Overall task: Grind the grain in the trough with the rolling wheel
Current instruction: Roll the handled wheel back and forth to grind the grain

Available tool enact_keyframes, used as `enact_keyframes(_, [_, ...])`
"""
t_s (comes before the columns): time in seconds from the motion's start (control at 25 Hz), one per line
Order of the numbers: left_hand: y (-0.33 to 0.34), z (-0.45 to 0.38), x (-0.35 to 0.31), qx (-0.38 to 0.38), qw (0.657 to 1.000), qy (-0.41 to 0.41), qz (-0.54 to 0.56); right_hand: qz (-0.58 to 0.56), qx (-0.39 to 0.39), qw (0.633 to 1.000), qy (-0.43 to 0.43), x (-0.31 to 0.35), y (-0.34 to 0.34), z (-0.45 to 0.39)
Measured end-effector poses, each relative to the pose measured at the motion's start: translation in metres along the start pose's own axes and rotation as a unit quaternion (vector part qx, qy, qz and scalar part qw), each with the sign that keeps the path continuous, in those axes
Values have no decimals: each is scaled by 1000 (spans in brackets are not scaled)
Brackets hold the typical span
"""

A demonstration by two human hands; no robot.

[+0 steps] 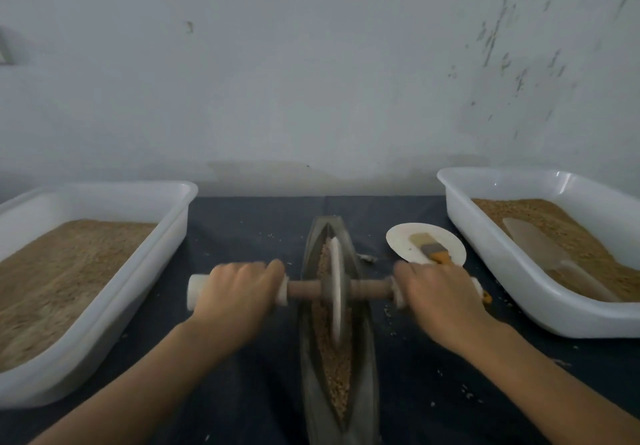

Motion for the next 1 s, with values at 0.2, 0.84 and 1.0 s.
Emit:
enact_keyframes(0.2, [-30, 56, -22, -59, 992, 99, 51, -41, -49, 998, -26, 11, -24, 48])
enact_keyframes(0.84, [3, 46, 9, 64, 998, 3, -13, 7, -118, 992, -44, 11, -38, 44])
enact_keyframes(1.0, [-1, 13, 8, 23, 1000, -17, -9, 41, -27, 999, -7, 3, -9, 5])
Point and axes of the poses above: each hand's wrist, its own z-axis away from the middle knuckle, its own y-axis out of the palm, x = y × z, the point moved 9 cm from there along -z, towards the middle knuckle, and after that the axes turned 11 degrees about z, right-handed, at the moved point
